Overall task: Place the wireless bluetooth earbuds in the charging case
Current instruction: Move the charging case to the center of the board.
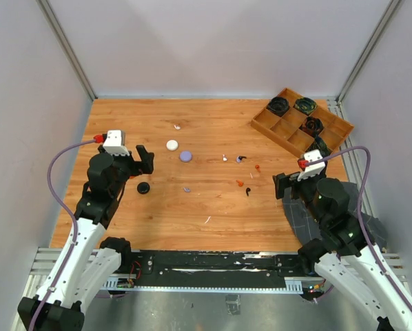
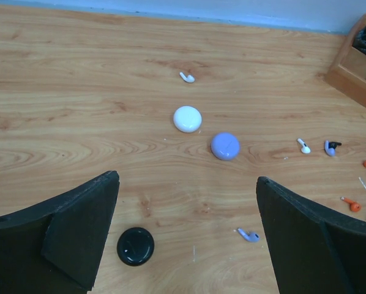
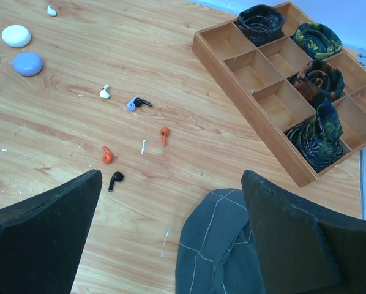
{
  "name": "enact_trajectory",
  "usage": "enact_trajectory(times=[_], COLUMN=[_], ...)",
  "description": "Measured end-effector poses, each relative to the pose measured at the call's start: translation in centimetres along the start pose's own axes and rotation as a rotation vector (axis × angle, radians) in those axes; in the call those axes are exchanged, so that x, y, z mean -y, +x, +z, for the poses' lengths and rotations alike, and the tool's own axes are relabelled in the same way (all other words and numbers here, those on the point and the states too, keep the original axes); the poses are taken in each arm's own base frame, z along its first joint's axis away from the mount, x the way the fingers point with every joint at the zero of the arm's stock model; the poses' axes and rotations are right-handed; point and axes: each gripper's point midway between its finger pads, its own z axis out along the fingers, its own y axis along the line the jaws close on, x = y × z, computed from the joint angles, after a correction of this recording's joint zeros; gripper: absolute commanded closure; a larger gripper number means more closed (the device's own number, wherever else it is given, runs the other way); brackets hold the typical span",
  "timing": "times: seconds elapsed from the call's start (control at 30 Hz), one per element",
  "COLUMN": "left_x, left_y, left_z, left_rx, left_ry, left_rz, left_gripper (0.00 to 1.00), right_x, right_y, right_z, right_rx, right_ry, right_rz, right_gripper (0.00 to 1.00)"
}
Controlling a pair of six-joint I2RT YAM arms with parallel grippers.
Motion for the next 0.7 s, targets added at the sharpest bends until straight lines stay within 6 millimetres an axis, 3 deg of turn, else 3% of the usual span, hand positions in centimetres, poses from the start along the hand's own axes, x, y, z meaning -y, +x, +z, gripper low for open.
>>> enact_trajectory(times=[0.37, 0.7], left_x=[1.7, 0.8], left_y=[1.2, 4.2], left_z=[0.6, 2.8], left_rx=[-0.056, -0.24], left_ry=[0.093, -0.023], left_rz=[-0.015, -0.15], left_gripper=[0.01, 0.01], right_x=[-0.1, -0.4], right_y=[0.0, -0.4], right_z=[0.0, -0.4], right_rx=[-0.001, 0.023], right_ry=[-0.002, -0.013], right_rz=[-0.001, -0.001], right_gripper=[0.01, 0.01])
